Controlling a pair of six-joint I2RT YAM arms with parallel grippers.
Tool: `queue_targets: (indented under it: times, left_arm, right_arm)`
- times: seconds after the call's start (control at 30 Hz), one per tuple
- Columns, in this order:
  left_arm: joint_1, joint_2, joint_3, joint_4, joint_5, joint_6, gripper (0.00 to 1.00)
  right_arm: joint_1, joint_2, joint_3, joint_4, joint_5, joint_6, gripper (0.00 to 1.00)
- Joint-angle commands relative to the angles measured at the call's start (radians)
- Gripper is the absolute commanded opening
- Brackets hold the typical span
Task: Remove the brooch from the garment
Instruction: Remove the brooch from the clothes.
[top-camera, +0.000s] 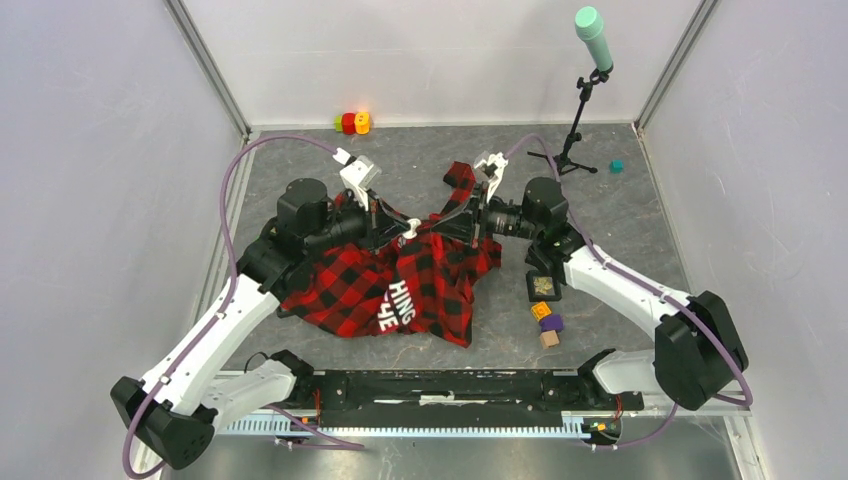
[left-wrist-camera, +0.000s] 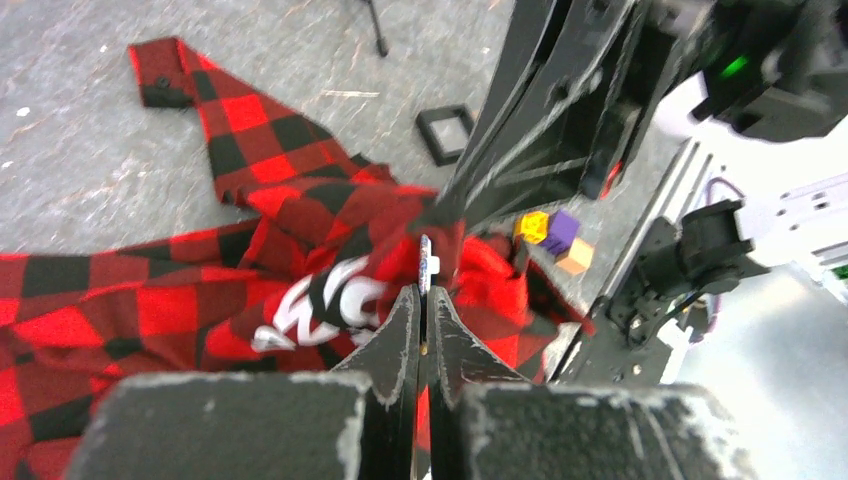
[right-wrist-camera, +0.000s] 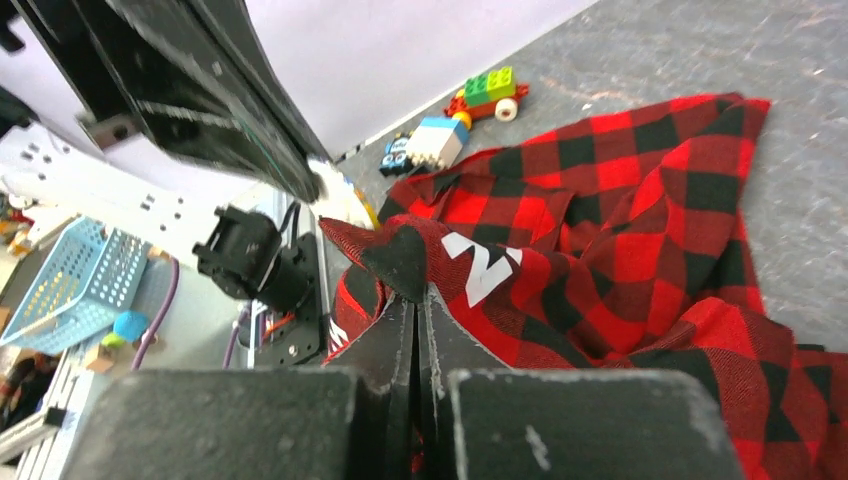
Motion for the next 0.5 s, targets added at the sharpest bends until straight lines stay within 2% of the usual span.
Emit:
queue_targets:
  times: [0.0, 0.1, 0.2, 0.23, 0.33, 0.47]
  left_arm:
    - [0.002, 0.04, 0.092, -0.229, -0.078, 0.162, 0.02]
    - [0.002, 0.074, 0.126, -0.333, -0.135, 0.204, 0.02]
    - [0.002, 0.061, 0.125, -0.352, -0.194, 0.195, 0.02]
    - [0.003, 0.056, 0.127, -0.35, -0.208, 0.187, 0.02]
    - [0.008, 0.051, 0.137, -0.343, -0.178, 0.153, 0.02]
    - [0.033, 0.058, 0.127, -0.274, -0.031, 0.069, 0.02]
  right_arm:
    - [-0.041, 0.009, 0.085, 0.08, 0.03, 0.054, 0.0]
    - [-0.053, 0.011, 0.096, 0.074, 0.046, 0.046, 0.0]
    - [-0.068, 0.009, 0.095, 0.014, 0.068, -0.007, 0.04]
    - [-0.075, 0.007, 0.095, -0.015, 0.085, -0.03, 0.09]
    - [-0.085, -0.005, 0.082, -0.09, 0.161, -0.097, 0.34]
    - [-0.085, -0.047, 0.044, -0.147, 0.225, -0.175, 0.75]
